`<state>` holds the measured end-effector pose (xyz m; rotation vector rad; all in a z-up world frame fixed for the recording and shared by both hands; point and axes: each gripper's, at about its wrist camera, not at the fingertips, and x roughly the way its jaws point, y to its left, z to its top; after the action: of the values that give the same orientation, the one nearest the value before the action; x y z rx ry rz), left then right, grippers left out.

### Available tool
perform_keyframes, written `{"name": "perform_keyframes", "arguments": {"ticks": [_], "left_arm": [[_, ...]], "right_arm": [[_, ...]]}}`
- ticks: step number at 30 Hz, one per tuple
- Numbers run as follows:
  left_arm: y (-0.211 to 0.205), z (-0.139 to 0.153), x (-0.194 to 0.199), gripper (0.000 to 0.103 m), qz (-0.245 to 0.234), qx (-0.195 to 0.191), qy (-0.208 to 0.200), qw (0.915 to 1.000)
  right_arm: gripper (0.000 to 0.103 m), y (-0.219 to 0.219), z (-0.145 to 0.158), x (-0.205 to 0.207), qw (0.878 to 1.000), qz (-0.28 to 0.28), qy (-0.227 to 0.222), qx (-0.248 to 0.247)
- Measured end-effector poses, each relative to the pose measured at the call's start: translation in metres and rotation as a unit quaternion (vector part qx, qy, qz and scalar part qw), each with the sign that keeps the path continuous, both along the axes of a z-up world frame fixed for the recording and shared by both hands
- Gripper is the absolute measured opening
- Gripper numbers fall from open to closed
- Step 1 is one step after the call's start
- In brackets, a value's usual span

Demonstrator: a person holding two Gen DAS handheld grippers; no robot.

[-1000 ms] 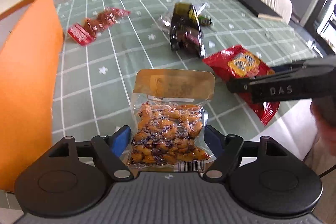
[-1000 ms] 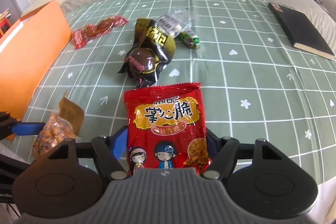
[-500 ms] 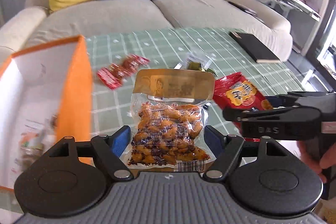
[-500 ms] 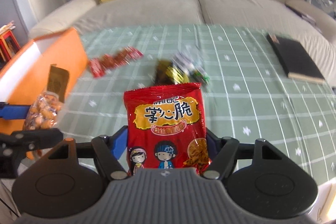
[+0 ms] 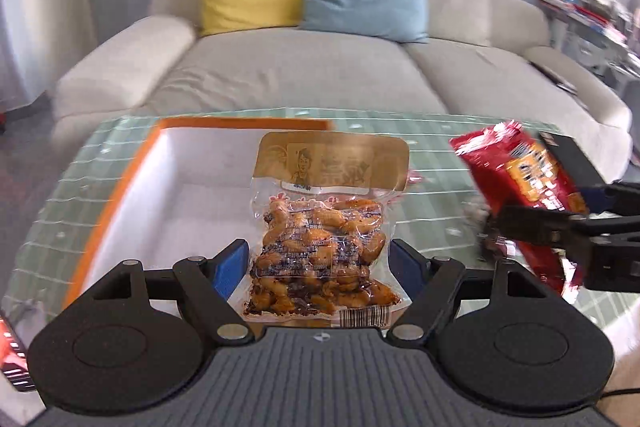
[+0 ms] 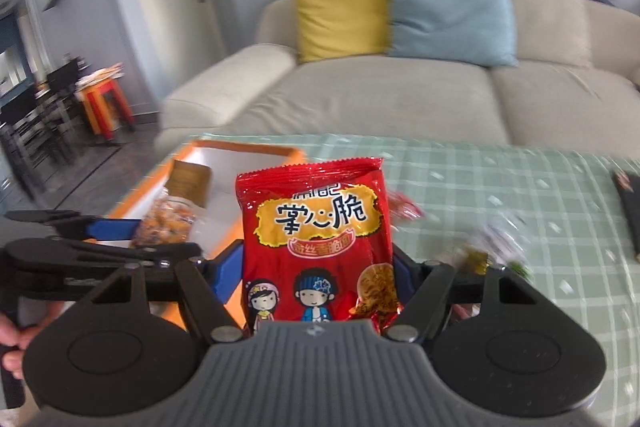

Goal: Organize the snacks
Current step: 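Carry both packs over the orange box and open both tools to drop them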

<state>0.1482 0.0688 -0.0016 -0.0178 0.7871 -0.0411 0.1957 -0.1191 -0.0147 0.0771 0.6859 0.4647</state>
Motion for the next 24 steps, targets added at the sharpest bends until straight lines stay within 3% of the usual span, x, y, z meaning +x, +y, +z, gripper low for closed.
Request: {"name": "perform_keyframes", "arguments": {"ticks": [4, 9, 24], "left_arm": [[0.030, -0.005, 0.014, 0.088, 0.023, 0.019, 0.018, 0.9994], [0.056, -0.015, 0.030, 0.088, 0.029, 0.053, 0.043, 0.9972], [0.073, -0.066, 0.050, 0.089, -0.013, 0.117, 0.101, 0.9879]], "right_arm": [[0.070, 0.042, 0.008, 0.018, 0.999, 0.037, -0.006, -0.013], [0.070, 0.088, 0.009, 0.048, 0.997, 0.071, 0.018, -0.020], [0.070, 0.182, -0.032, 0.107, 0.974, 0.147, 0.039, -0.166]]}}
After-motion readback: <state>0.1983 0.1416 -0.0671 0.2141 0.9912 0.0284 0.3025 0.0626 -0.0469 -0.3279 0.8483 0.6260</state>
